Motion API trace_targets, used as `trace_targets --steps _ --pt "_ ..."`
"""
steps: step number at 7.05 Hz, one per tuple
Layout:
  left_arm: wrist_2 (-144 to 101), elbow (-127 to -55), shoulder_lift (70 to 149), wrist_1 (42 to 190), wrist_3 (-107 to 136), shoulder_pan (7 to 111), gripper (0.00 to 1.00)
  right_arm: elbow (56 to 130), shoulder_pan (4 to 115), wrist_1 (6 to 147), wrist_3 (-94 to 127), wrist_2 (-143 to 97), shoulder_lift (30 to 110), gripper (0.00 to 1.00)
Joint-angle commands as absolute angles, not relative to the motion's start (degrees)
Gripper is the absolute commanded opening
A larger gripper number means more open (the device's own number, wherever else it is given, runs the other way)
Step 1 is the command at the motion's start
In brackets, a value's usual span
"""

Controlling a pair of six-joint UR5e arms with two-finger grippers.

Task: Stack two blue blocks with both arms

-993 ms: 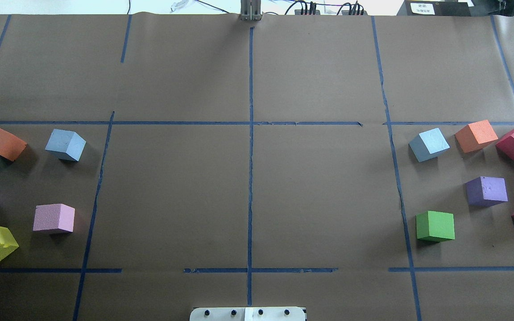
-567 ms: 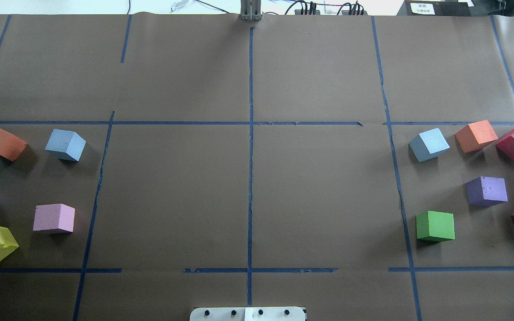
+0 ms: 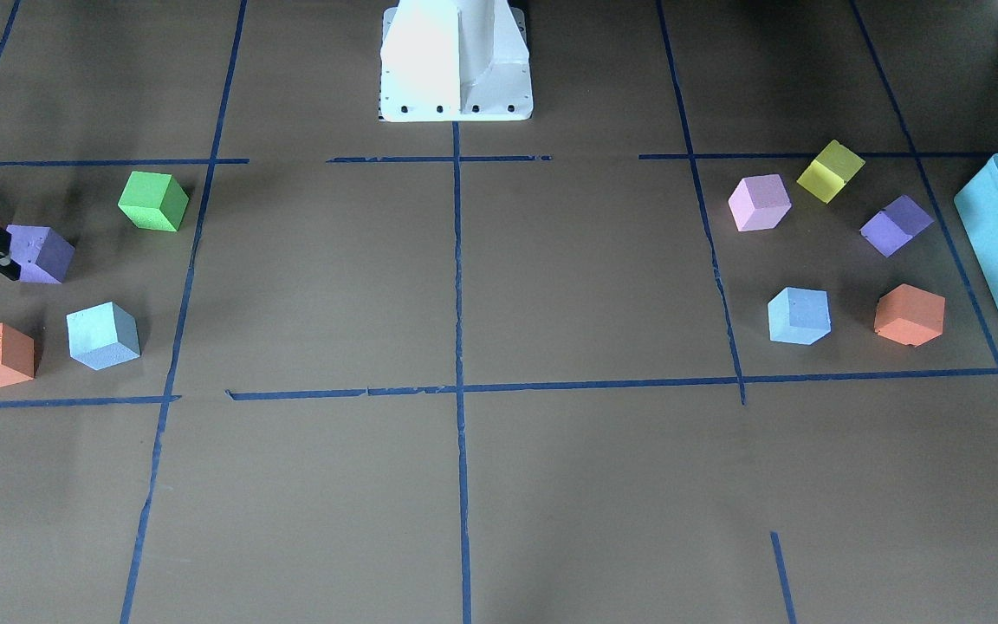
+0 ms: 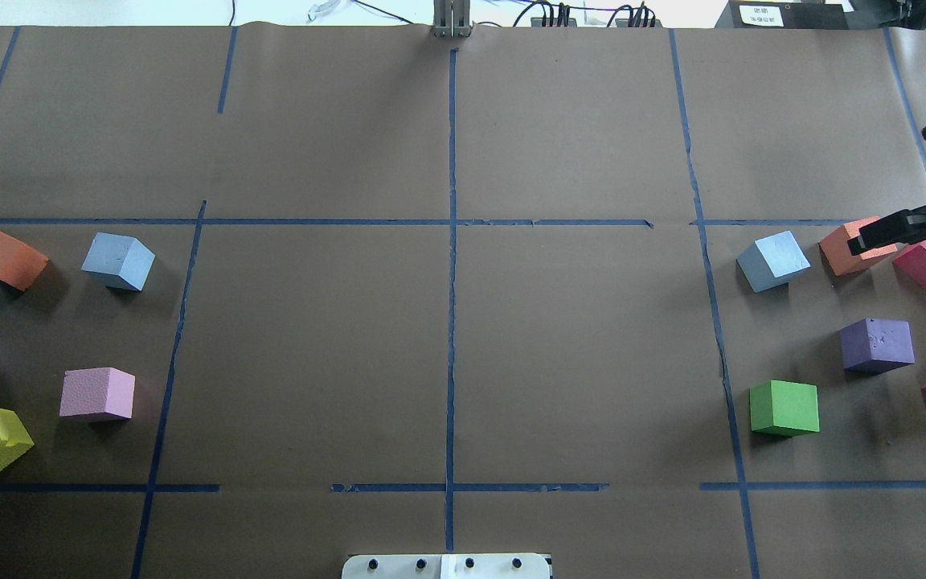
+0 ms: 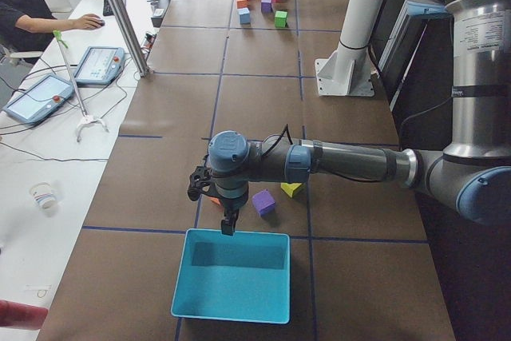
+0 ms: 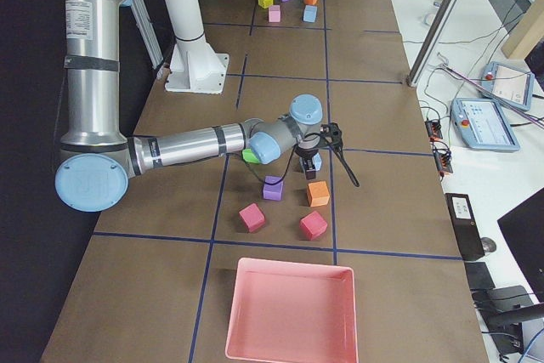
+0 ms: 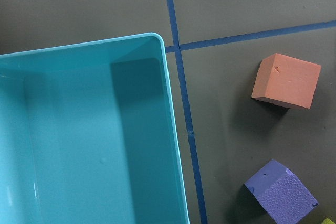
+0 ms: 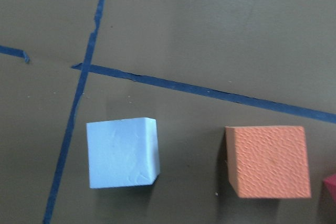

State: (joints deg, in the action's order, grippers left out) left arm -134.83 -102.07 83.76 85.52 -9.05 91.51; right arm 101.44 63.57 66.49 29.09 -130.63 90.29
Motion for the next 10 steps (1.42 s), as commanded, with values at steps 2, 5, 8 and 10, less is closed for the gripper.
trace_targets --steps 2,5,8,10 --pt "-134.91 -102.30 83.76 85.52 -9.05 91.50 1.00 95.56 56.79 66.09 35.50 -127.18 83.33 0.98" --pt "-134.91 -103.01 83.76 85.52 -9.05 91.58 1.00 93.35 52.30 66.09 35.51 -122.78 81.92 0.98" --pt "-135.00 -103.62 83.67 85.52 -9.05 91.58 1.00 90.44 51.15 66.09 35.59 -119.81 80.95 0.76" --pt "-136.31 -103.62 83.67 85.52 -9.05 91.58 1.00 90.96 51.15 66.09 35.68 -119.88 80.60 0.11"
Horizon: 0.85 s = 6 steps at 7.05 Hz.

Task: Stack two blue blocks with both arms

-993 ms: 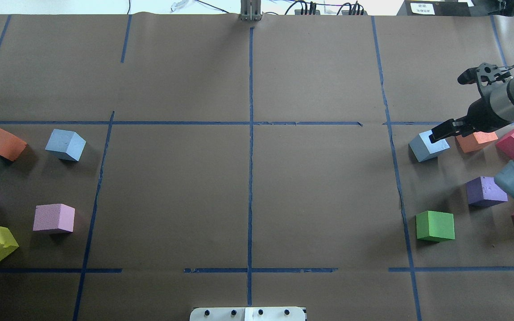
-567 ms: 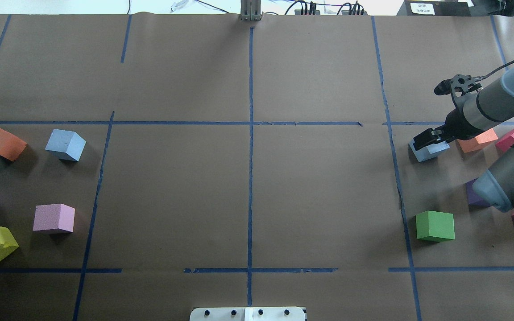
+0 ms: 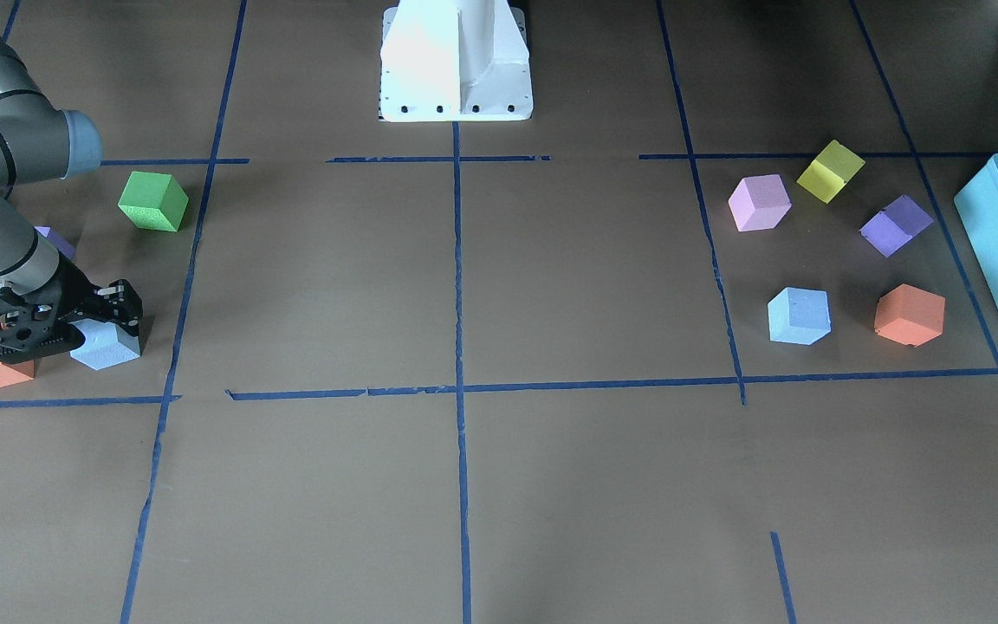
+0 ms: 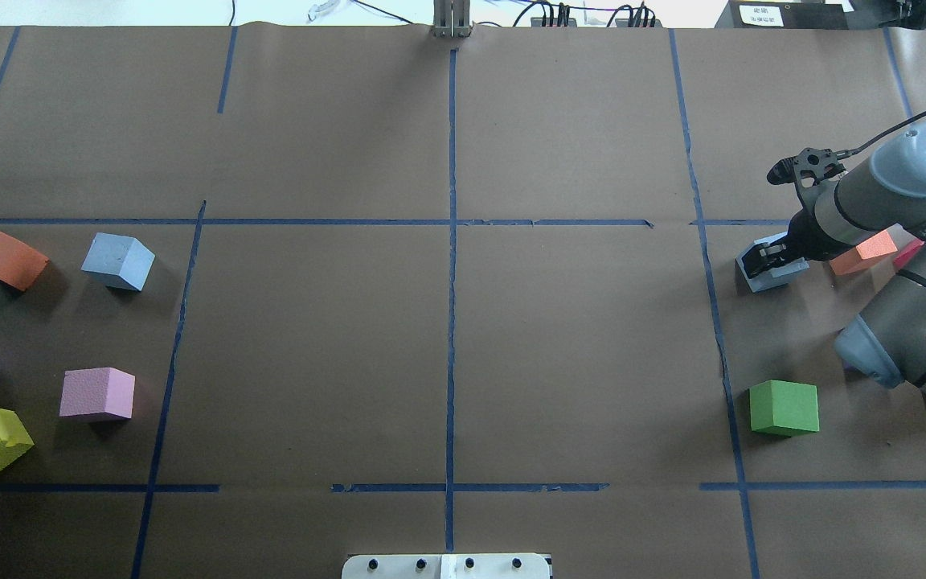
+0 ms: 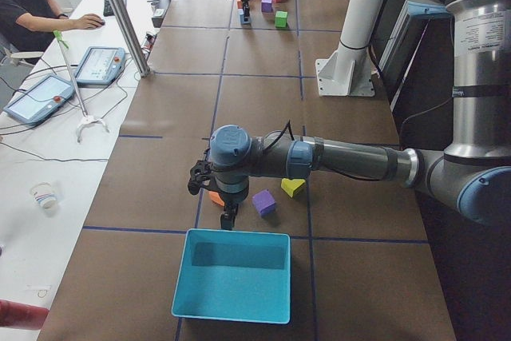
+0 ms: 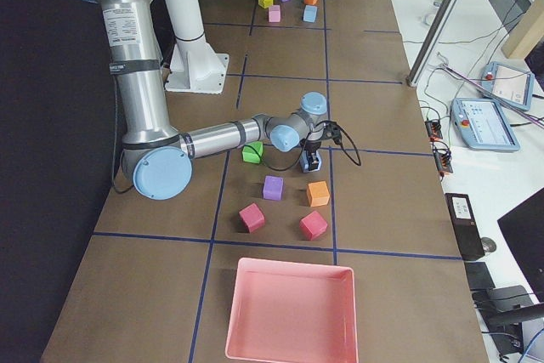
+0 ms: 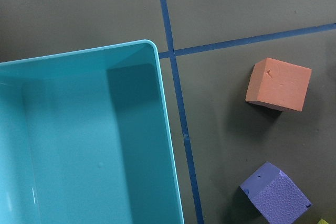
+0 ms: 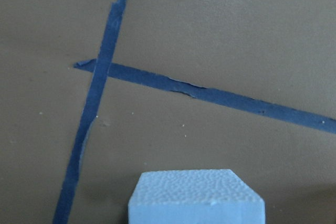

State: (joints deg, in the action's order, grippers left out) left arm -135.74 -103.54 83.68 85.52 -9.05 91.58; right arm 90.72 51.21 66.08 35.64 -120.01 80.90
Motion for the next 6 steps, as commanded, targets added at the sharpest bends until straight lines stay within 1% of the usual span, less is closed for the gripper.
trace_targets --steps 1,2,3,5,6 --pt "-136.32 -104.23 83.67 85.43 -8.97 91.58 1.00 91.58 51.33 66.09 35.77 -120.14 79.20 0.03" --pt "-136.32 -104.41 83.67 85.43 -8.96 91.58 1.00 93.67 51.24 66.96 39.25 -120.32 75.62 0.03" --pt "-136.32 -104.41 83.67 85.43 -8.96 91.58 1.00 94.21 48.28 66.89 46.77 -120.15 71.24 0.03" --pt "-136.32 -104.41 83.67 85.43 -8.96 91.58 1.00 93.44 40.12 67.06 63.02 -117.71 61.49 0.02" --pt "-136.32 -104.41 83.67 85.43 -8.96 91.58 1.00 92.38 37.47 68.71 67.28 -114.73 57.78 0.00"
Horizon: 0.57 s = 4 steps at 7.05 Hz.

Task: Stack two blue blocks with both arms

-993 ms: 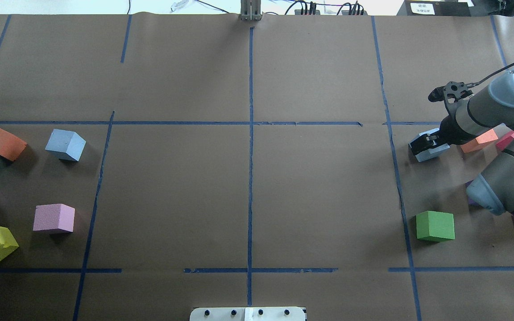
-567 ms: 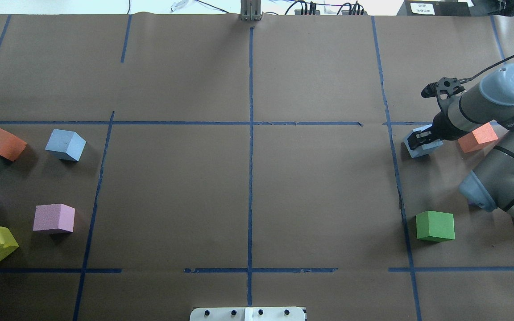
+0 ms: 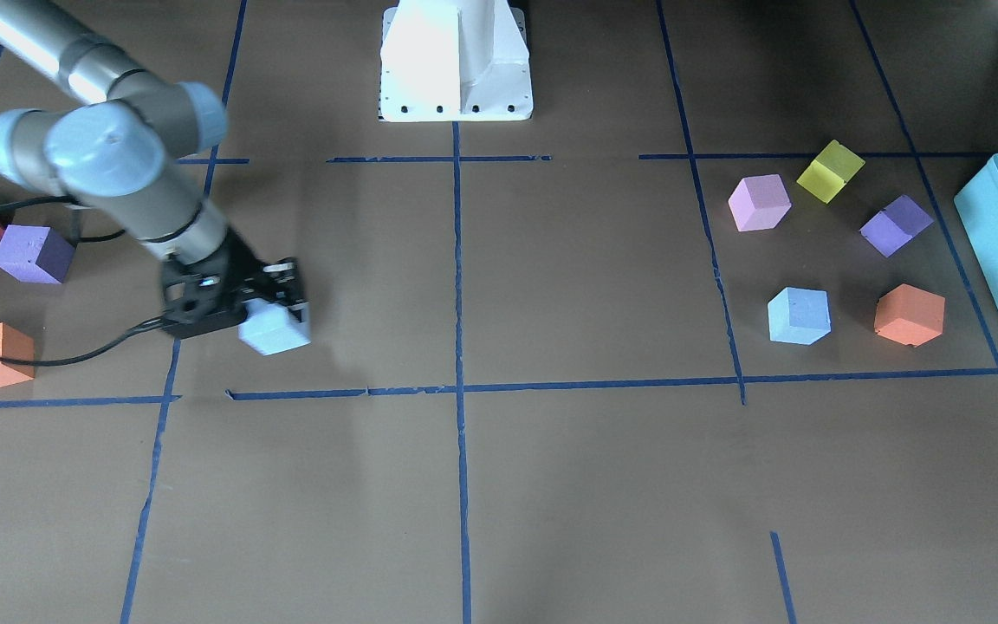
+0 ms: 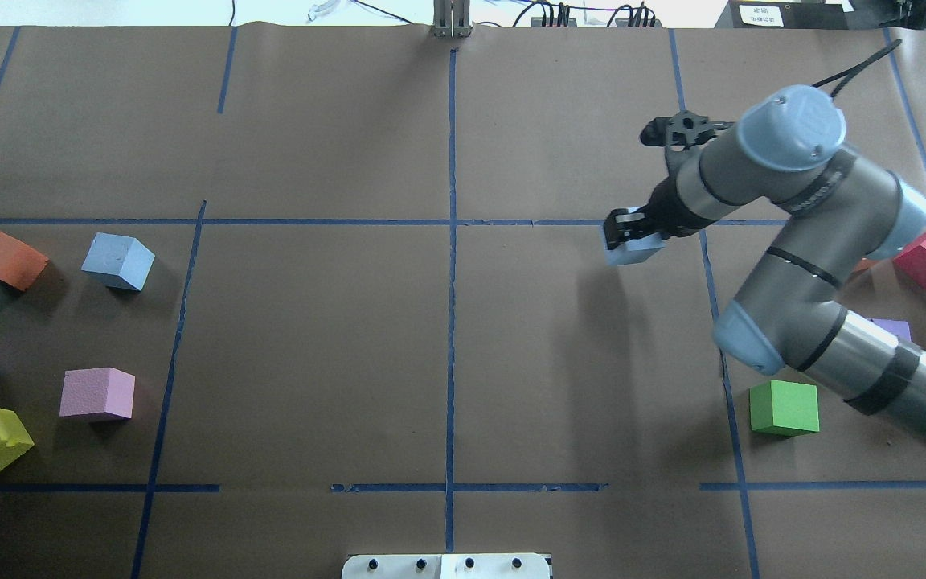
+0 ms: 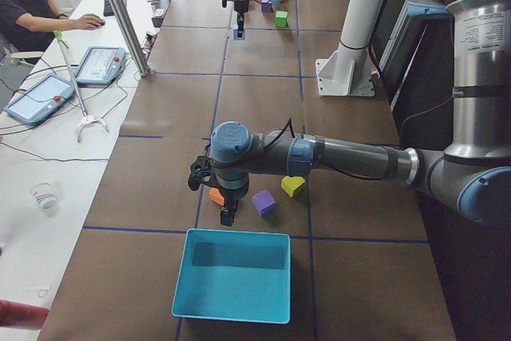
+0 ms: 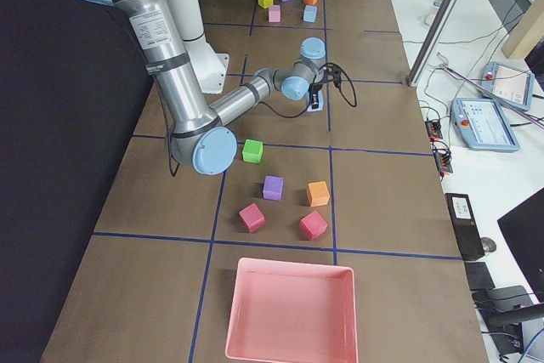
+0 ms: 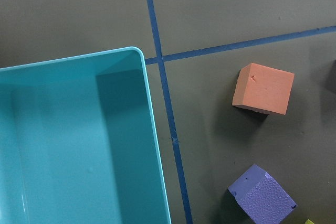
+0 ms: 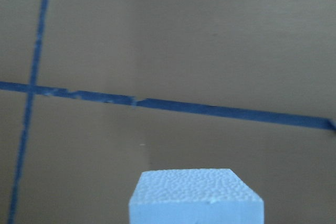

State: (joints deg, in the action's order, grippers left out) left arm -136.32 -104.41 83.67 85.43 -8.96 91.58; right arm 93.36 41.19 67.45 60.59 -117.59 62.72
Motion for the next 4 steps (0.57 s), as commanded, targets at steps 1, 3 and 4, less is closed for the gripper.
trace_targets --steps 1,3,4 --pt "-136.32 -104.94 83.67 85.43 -8.96 91.58 1.00 88.54 36.40 70.12 71.67 -113.65 52.52 0.00" --pt "-136.58 -106.52 82.09 85.43 -8.96 91.58 1.00 82.46 33.33 70.84 77.77 -111.12 46.07 0.00" --pt "-136.67 -106.52 81.92 85.43 -8.96 91.58 1.00 82.01 31.40 71.01 80.48 -108.66 45.62 0.00"
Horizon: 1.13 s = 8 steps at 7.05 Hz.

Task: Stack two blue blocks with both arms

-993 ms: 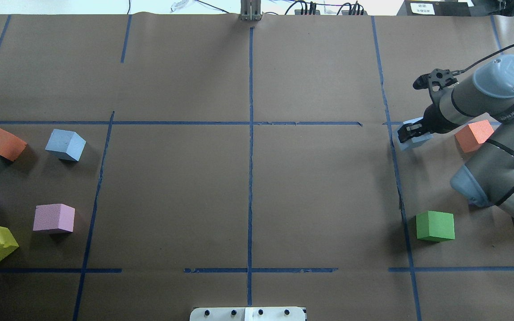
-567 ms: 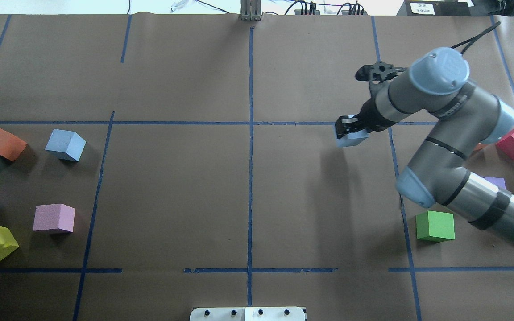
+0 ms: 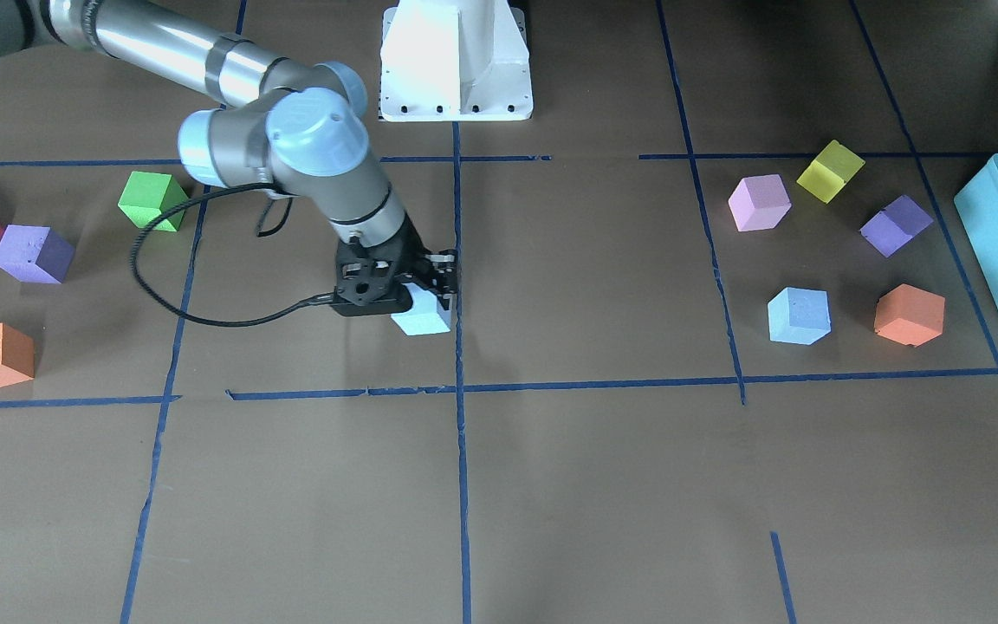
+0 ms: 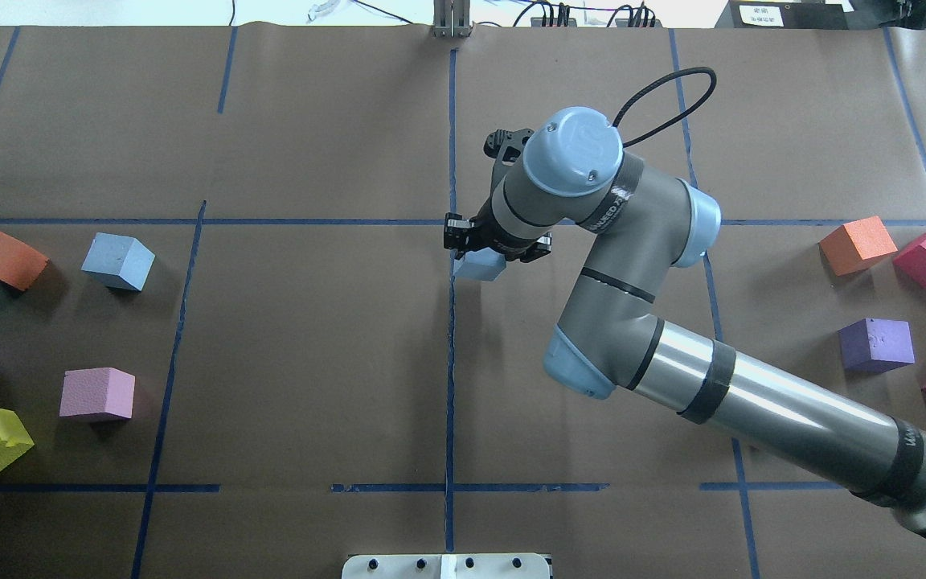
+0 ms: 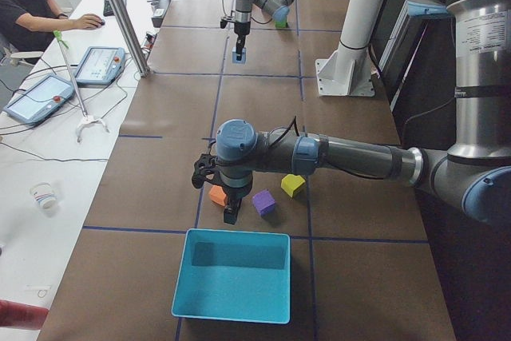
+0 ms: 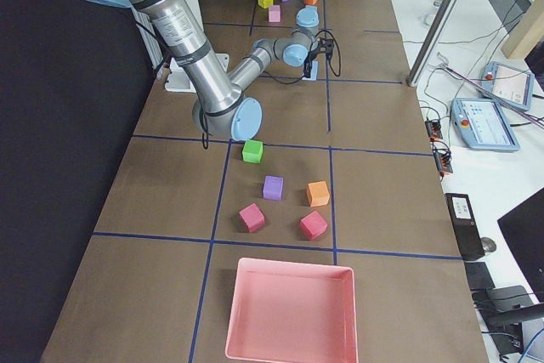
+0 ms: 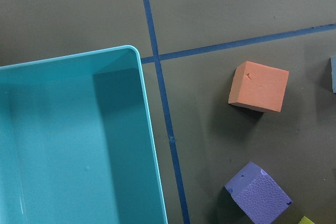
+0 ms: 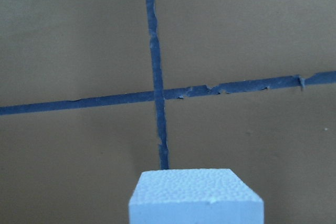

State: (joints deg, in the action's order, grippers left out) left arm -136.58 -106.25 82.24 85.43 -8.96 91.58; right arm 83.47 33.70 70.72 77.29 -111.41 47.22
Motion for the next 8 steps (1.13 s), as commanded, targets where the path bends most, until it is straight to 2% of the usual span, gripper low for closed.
trace_targets --steps 1,5,6,8 --pt "-136.67 -106.44 81.91 85.43 -8.96 91.58 1.00 81.83 30.51 73.45 80.59 -107.85 45.70 0.00" --pt "-136.76 -106.61 81.91 85.52 -5.89 91.58 1.00 77.96 28.83 74.62 79.63 -105.03 43.51 0.02" --pt "-136.76 -106.61 81.91 85.52 -5.80 91.50 1.00 77.87 28.65 74.71 79.19 -104.94 43.51 0.13" --pt "-137.37 -106.52 81.91 85.52 -5.80 91.49 1.00 77.70 28.39 74.71 76.91 -104.85 43.51 0.51"
